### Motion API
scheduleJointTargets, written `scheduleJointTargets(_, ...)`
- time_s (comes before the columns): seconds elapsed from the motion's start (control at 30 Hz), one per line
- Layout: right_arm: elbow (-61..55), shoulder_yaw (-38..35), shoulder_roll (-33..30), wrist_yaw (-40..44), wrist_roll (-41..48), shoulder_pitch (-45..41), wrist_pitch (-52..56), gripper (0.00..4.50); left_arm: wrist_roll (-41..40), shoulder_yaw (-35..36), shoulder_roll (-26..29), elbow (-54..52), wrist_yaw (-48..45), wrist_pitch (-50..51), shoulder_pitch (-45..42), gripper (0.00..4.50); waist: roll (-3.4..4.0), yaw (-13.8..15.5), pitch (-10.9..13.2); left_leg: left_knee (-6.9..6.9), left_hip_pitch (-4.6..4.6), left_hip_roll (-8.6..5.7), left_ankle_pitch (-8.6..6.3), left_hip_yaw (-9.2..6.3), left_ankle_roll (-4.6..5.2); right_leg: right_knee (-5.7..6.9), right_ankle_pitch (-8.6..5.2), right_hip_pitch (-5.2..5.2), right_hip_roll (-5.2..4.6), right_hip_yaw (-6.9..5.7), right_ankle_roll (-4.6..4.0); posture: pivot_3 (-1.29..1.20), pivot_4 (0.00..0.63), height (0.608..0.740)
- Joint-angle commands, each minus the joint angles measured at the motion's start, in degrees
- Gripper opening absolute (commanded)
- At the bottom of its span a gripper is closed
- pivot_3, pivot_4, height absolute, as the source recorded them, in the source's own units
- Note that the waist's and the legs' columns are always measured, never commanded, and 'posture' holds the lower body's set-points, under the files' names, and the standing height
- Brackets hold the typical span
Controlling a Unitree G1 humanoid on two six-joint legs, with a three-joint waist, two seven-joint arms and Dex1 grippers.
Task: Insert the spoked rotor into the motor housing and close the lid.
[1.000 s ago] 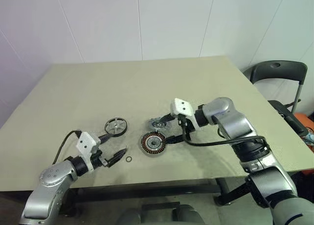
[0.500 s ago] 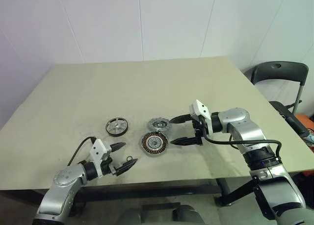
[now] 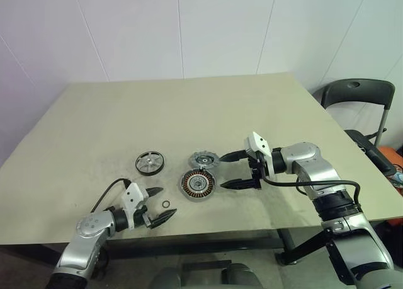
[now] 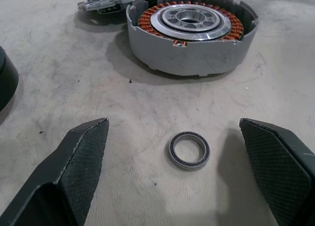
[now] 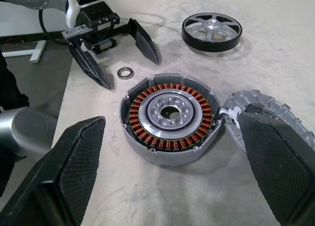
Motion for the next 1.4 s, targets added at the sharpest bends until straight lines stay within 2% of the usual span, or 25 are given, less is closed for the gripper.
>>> scheduleJointTargets(0.03,-0.12,-0.51,-0.40,0.38,0.89,-1.52,-0.71,4.49,1.68,-0.74,-0.06,1.43,0.96,-1.00,-0.35,4.50,0.01,0.03,-0.01,0.00,0.03,0.00,0.00,0.00,0.00,0.00,0.00,0.02,0.00,0.00,0.00,0.00,0.000,0.740)
scheduleJointTargets(0.1,-0.01,-0.63,-0.11,0.27,1.10,-1.73,-0.57,4.49,1.50,-0.98,0.14,0.67,0.94,-0.13,-0.44,4.50,0.03,0.03,0.00,-0.01,0.15,0.00,0.00,0.00,0.00,0.00,-0.01,0.14,0.00,0.00,0.00,0.00,0.000,0.740)
scheduleJointTargets(0.2,0.21,-0.89,0.18,0.26,1.47,-2.04,-0.51,4.50,0.98,-1.00,0.75,-0.63,0.90,1.64,-0.26,4.00,0.03,-0.01,0.00,-0.03,0.46,0.00,-0.01,0.01,0.00,-0.02,-0.17,0.46,0.00,0.00,0.03,0.00,0.000,0.740)
scheduleJointTargets(0.53,1.15,-0.77,-0.20,0.96,1.58,-2.36,-0.92,4.50,0.96,-0.53,2.12,-2.37,1.10,2.40,2.18,0.88,0.04,-0.15,0.00,-0.06,0.52,0.04,0.00,0.01,0.00,0.00,-0.23,0.47,0.02,0.01,0.06,0.00,0.000,0.740)
scheduleJointTargets(0.57,1.29,-0.76,-0.19,1.05,1.56,-2.45,-0.95,4.50,1.02,-0.47,2.14,-2.34,1.27,2.26,2.39,0.68,0.04,-0.16,0.00,-0.06,0.52,0.04,0.00,0.01,0.00,0.00,-0.23,0.47,0.02,0.01,0.06,0.00,0.000,0.740)
scheduleJointTargets(0.8,2.21,-0.67,-0.20,1.13,1.22,-2.87,-1.36,4.50,-2.01,1.14,3.38,-5.66,0.11,3.81,3.87,0.68,0.04,-0.37,0.01,-0.11,0.52,0.05,0.00,0.01,0.00,-0.01,-0.23,0.44,0.02,0.02,0.06,0.00,0.000,0.740)
scheduleJointTargets(0.97,3.80,-0.75,-0.60,0.96,0.59,-3.19,-2.07,4.50,-7.65,2.16,8.06,-13.47,-5.05,8.40,4.30,0.68,0.12,-0.13,0.09,-0.13,0.46,0.05,-0.01,0.02,0.00,-0.03,-0.26,0.39,0.02,0.02,0.05,0.00,0.000,0.740)
scheduleJointTargets(1.17,5.75,-1.38,-1.47,0.56,0.14,-2.90,-3.24,4.50,-13.60,2.67,11.27,-18.48,-7.92,16.57,-4.03,0.68,0.13,-0.01,0.12,-0.05,0.46,0.02,0.00,0.02,0.00,-0.05,-0.29,0.46,-0.01,0.01,0.05,0.00,0.000,0.740)
scheduleJointTargets(1.4,5.27,-1.85,-2.16,0.17,0.68,-2.01,-3.45,4.50,-12.03,-0.51,10.27,-12.28,-10.34,19.56,-16.06,0.68,0.15,-0.34,0.13,-0.18,0.46,0.03,0.00,0.04,0.00,-0.06,-0.09,0.38,0.06,0.02,0.07,0.00,0.000,0.740)
